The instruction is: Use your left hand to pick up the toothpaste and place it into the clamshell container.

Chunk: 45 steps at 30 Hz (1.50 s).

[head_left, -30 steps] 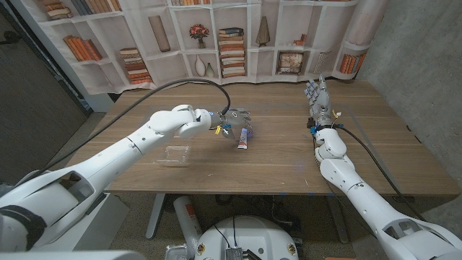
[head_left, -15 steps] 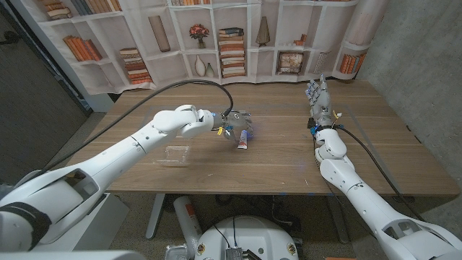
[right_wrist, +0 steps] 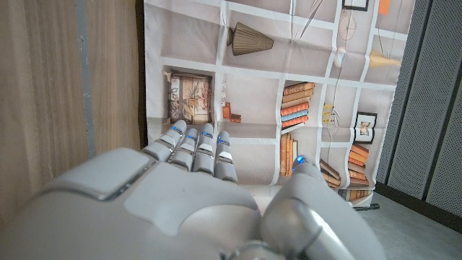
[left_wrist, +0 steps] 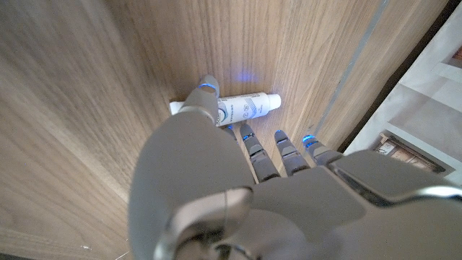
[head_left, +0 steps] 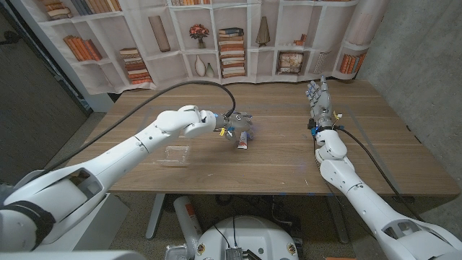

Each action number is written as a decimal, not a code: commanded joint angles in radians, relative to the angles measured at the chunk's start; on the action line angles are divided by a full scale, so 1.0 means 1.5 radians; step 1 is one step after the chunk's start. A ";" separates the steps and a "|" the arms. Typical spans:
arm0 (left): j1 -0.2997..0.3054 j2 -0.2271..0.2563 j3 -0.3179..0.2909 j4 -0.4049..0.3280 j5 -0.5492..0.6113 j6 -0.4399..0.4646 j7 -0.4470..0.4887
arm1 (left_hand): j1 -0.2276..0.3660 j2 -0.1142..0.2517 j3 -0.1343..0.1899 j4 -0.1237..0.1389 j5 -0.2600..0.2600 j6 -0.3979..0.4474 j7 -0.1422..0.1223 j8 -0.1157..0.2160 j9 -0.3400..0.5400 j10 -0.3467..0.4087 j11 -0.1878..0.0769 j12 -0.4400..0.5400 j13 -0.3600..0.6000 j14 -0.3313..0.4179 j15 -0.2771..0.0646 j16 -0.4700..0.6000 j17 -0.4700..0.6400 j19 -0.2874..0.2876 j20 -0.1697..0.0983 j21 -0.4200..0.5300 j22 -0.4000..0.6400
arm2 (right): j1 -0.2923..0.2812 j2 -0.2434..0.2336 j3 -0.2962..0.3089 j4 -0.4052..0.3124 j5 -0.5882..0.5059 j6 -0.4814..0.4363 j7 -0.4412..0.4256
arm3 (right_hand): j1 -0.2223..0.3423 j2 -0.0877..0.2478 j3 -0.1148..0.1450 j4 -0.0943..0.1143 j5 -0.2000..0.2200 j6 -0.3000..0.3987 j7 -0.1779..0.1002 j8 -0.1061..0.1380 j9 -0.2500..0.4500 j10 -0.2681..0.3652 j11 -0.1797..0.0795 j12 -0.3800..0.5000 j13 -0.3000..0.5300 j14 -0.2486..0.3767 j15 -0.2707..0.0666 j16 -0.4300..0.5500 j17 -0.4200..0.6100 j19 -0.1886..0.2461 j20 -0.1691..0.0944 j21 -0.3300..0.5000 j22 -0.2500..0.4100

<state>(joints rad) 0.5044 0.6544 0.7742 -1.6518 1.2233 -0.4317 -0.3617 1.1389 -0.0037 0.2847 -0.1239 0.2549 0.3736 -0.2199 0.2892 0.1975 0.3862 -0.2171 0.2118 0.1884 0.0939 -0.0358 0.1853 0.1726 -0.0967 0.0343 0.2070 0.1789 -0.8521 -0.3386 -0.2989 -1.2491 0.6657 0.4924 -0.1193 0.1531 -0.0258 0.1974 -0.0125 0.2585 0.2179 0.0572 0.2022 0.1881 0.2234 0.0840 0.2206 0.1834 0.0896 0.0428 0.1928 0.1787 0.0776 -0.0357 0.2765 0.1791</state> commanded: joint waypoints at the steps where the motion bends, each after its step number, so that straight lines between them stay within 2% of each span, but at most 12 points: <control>1: -0.009 -0.015 0.010 0.026 -0.002 -0.003 -0.005 | 0.003 0.008 -0.005 0.001 -0.002 0.022 -0.001 0.009 0.003 0.021 0.000 0.005 0.003 0.012 -0.094 0.005 0.001 -0.002 -0.001 -0.001 0.003 | 0.011 0.005 0.000 0.020 0.007 0.004 0.015 | 0.007 0.001 -0.004 0.000 -0.002 0.006 0.001 -0.002 0.002 0.006 0.001 0.001 0.003 0.006 -0.003 -0.001 0.003 0.009 -0.004 -0.005 0.002; 4: -0.009 -0.013 0.012 0.025 0.002 -0.005 0.004 | 0.005 0.010 -0.007 0.001 -0.004 0.046 -0.001 0.015 0.004 0.043 0.000 0.007 0.003 0.020 -0.096 0.005 0.001 -0.001 -0.002 -0.001 0.003 | 0.013 0.005 0.000 0.022 0.007 0.004 0.015 | 0.007 0.001 -0.004 0.000 -0.002 0.006 0.001 -0.002 0.002 0.006 0.002 0.001 0.003 0.006 -0.003 -0.002 0.003 0.009 -0.004 -0.005 0.002; 9: -0.008 -0.015 0.011 0.028 0.000 -0.004 0.006 | 0.020 0.024 -0.014 0.000 -0.015 0.168 -0.001 0.049 0.005 0.147 -0.001 0.009 0.003 0.065 -0.100 0.008 0.003 0.006 -0.011 -0.001 0.002 | 0.015 0.005 0.000 0.026 0.007 0.004 0.016 | 0.008 0.001 -0.004 0.000 -0.002 0.006 0.001 -0.002 0.002 0.007 0.002 0.001 0.003 0.006 -0.002 -0.002 0.003 0.010 -0.004 -0.006 0.002; 10: -0.008 -0.017 0.012 0.027 -0.001 -0.001 -0.003 | 0.026 0.027 -0.014 -0.002 -0.018 0.201 -0.002 0.058 0.006 0.181 0.000 0.012 0.003 0.074 -0.104 0.006 0.003 0.008 -0.015 -0.001 0.002 | 0.016 0.005 0.001 0.026 0.007 0.004 0.017 | 0.008 0.001 -0.004 0.000 -0.002 0.006 0.001 -0.002 0.002 0.007 0.001 0.001 0.003 0.006 -0.002 -0.002 0.003 0.010 -0.004 -0.007 0.002; 12: -0.007 -0.018 0.012 0.028 0.001 0.000 0.005 | 0.026 0.028 -0.015 -0.001 -0.019 0.210 -0.002 0.060 0.005 0.190 -0.001 0.010 0.003 0.082 -0.101 0.008 0.003 0.012 -0.023 0.000 0.001 | 0.015 0.005 0.001 0.026 0.007 0.004 0.016 | 0.008 0.001 -0.005 0.000 -0.002 0.006 0.001 -0.002 0.002 0.007 0.002 0.001 0.003 0.007 -0.003 -0.002 0.003 0.010 -0.004 -0.007 0.002; 15: -0.006 -0.021 0.012 0.031 -0.004 0.001 0.003 | 0.031 0.033 -0.016 -0.001 -0.023 0.253 -0.002 0.071 0.005 0.234 -0.001 0.010 0.003 0.104 -0.102 0.010 0.004 0.019 -0.030 0.000 0.001 | 0.014 0.004 0.002 0.024 0.008 0.004 0.015 | 0.008 0.002 -0.005 0.000 -0.002 0.006 0.002 -0.002 0.002 0.007 0.002 0.000 0.003 0.007 -0.003 -0.002 0.003 0.010 -0.004 -0.008 0.002; 16: -0.006 -0.021 0.014 0.028 0.002 0.004 -0.002 | 0.035 0.031 -0.017 -0.003 -0.025 0.286 -0.001 0.081 0.005 0.258 -0.001 0.009 0.003 0.110 -0.104 0.007 0.003 0.021 -0.033 -0.001 0.001 | 0.013 0.004 0.002 0.023 0.008 0.003 0.014 | 0.008 0.002 -0.005 0.000 -0.002 0.006 0.002 -0.002 0.002 0.007 0.001 0.000 0.003 0.007 -0.003 -0.002 0.003 0.010 -0.004 -0.008 0.002; 23: -0.001 -0.019 0.013 0.028 -0.001 0.005 0.002 | 0.038 0.033 -0.016 -0.003 -0.026 0.315 -0.001 0.088 0.004 0.289 -0.001 0.007 0.002 0.135 -0.105 0.011 0.004 0.033 -0.046 0.001 0.000 | 0.009 0.003 0.003 0.022 0.009 0.003 0.015 | 0.008 0.002 -0.005 -0.001 -0.002 0.006 0.001 -0.002 0.002 0.007 0.000 0.000 0.003 0.007 -0.003 -0.002 0.003 0.011 -0.004 -0.009 0.002; 30: 0.003 -0.017 0.013 0.023 0.001 0.011 -0.007 | 0.036 0.030 -0.018 -0.002 -0.026 0.322 -0.001 0.088 0.003 0.295 -0.002 0.004 0.001 0.140 -0.104 0.010 0.005 0.035 -0.056 0.001 0.000 | 0.007 0.001 0.003 0.020 0.008 0.001 0.013 | 0.007 0.002 -0.006 -0.001 -0.002 0.006 0.001 -0.002 0.002 0.006 0.000 0.000 0.003 0.007 -0.003 -0.002 0.003 0.011 -0.004 -0.011 0.002; 34: 0.007 -0.021 0.014 0.021 0.010 0.026 -0.014 | 0.028 0.018 -0.026 0.000 -0.025 0.306 -0.001 0.077 0.000 0.284 -0.002 -0.007 0.000 0.138 -0.104 0.006 0.005 0.035 -0.052 -0.001 0.001 | 0.008 0.000 0.002 0.021 0.007 0.000 0.015 | 0.007 0.002 -0.006 -0.001 -0.002 0.005 0.001 -0.002 0.002 0.006 0.001 0.000 0.003 0.008 -0.003 -0.002 0.003 0.011 -0.004 -0.011 0.002; 39: 0.005 -0.028 0.018 0.029 0.004 0.026 -0.026 | 0.026 0.016 -0.028 0.001 -0.024 0.298 -0.001 0.072 -0.001 0.279 -0.002 -0.011 0.000 0.135 -0.104 0.005 0.005 0.034 -0.047 -0.001 0.001 | 0.009 -0.001 0.002 0.024 0.009 -0.003 0.016 | 0.007 0.003 -0.006 -0.001 -0.002 0.005 0.000 -0.002 0.002 0.006 0.000 0.000 0.003 0.007 -0.003 -0.002 0.003 0.011 -0.003 -0.012 0.002; 45: 0.012 -0.029 0.017 0.034 0.005 0.031 0.001 | 0.026 0.018 -0.027 0.003 -0.021 0.300 -0.001 0.070 0.000 0.282 -0.002 -0.011 0.001 0.137 -0.106 0.005 0.006 0.038 -0.041 0.000 0.001 | 0.011 -0.002 0.003 0.028 0.010 -0.005 0.017 | 0.007 0.003 -0.007 -0.001 -0.002 0.005 0.000 -0.002 0.002 0.006 0.000 0.000 0.003 0.007 -0.002 -0.002 0.003 0.010 -0.002 -0.014 0.002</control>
<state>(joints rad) 0.5088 0.6189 0.7947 -1.6175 1.2281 -0.3981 -0.3774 1.1743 0.0237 0.2437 -0.1212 0.2214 0.8232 -0.2195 0.3977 0.1989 0.8077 -0.2160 0.1953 0.1858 0.2956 -0.0446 0.1911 0.1768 -0.0416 -0.0325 0.2070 0.1795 -0.8388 -0.3376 -0.2952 -1.2161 0.6781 0.4933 -0.0972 0.1531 -0.0259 0.1932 -0.0167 0.2566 0.2215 0.0608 0.2022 0.1880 0.2233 0.0841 0.2206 0.1834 0.0948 0.0373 0.1928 0.1787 0.0903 -0.0340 0.2587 0.1790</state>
